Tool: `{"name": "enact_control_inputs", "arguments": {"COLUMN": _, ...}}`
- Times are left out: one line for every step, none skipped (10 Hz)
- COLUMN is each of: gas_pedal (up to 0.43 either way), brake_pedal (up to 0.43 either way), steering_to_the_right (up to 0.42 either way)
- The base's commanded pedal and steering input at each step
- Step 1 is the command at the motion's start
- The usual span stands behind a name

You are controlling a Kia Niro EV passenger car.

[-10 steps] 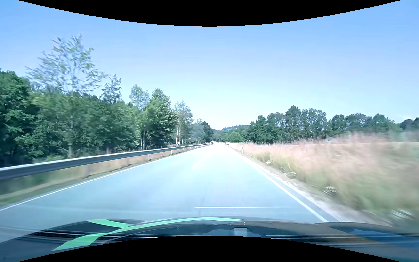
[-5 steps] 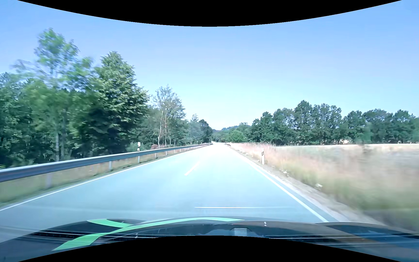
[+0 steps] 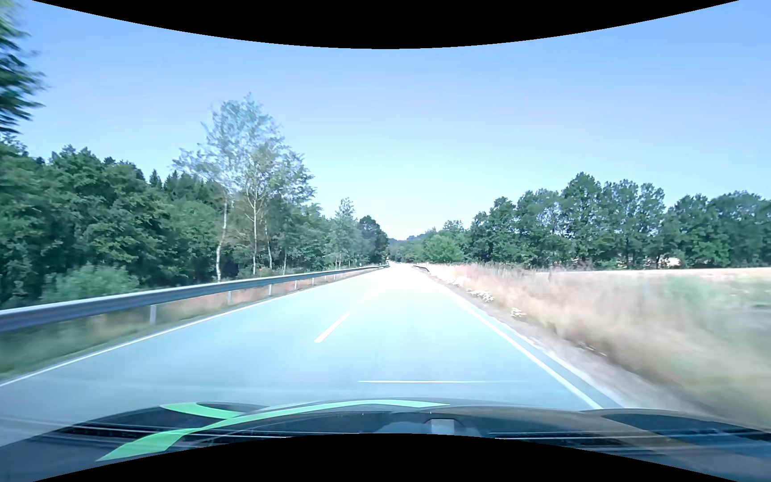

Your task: Follow the waypoints while adhering to traffic rules and regulations

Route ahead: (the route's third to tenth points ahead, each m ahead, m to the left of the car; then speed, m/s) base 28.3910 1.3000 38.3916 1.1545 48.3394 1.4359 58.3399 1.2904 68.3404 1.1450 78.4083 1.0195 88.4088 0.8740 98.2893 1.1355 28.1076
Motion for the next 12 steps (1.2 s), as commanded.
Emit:
{"name": "enact_control_inputs", "arguments": {"gas_pedal": 0.169, "brake_pedal": 0.0, "steering_to_the_right": 0.0}}
{"name": "enact_control_inputs", "arguments": {"gas_pedal": 0.157, "brake_pedal": 0.0, "steering_to_the_right": 0.0}}
{"name": "enact_control_inputs", "arguments": {"gas_pedal": 0.157, "brake_pedal": 0.0, "steering_to_the_right": 0.0}}
{"name": "enact_control_inputs", "arguments": {"gas_pedal": 0.157, "brake_pedal": 0.0, "steering_to_the_right": -0.001}}
{"name": "enact_control_inputs", "arguments": {"gas_pedal": 0.157, "brake_pedal": 0.0, "steering_to_the_right": -0.001}}
{"name": "enact_control_inputs", "arguments": {"gas_pedal": 0.15, "brake_pedal": 0.0, "steering_to_the_right": -0.001}}
{"name": "enact_control_inputs", "arguments": {"gas_pedal": 0.15, "brake_pedal": 0.0, "steering_to_the_right": -0.002}}
{"name": "enact_control_inputs", "arguments": {"gas_pedal": 0.15, "brake_pedal": 0.0, "steering_to_the_right": -0.002}}
{"name": "enact_control_inputs", "arguments": {"gas_pedal": 0.15, "brake_pedal": 0.0, "steering_to_the_right": -0.002}}
{"name": "enact_control_inputs", "arguments": {"gas_pedal": 0.15, "brake_pedal": 0.0, "steering_to_the_right": -0.003}}
{"name": "enact_control_inputs", "arguments": {"gas_pedal": 0.15, "brake_pedal": 0.0, "steering_to_the_right": -0.002}}
{"name": "enact_control_inputs", "arguments": {"gas_pedal": 0.15, "brake_pedal": 0.0, "steering_to_the_right": -0.002}}
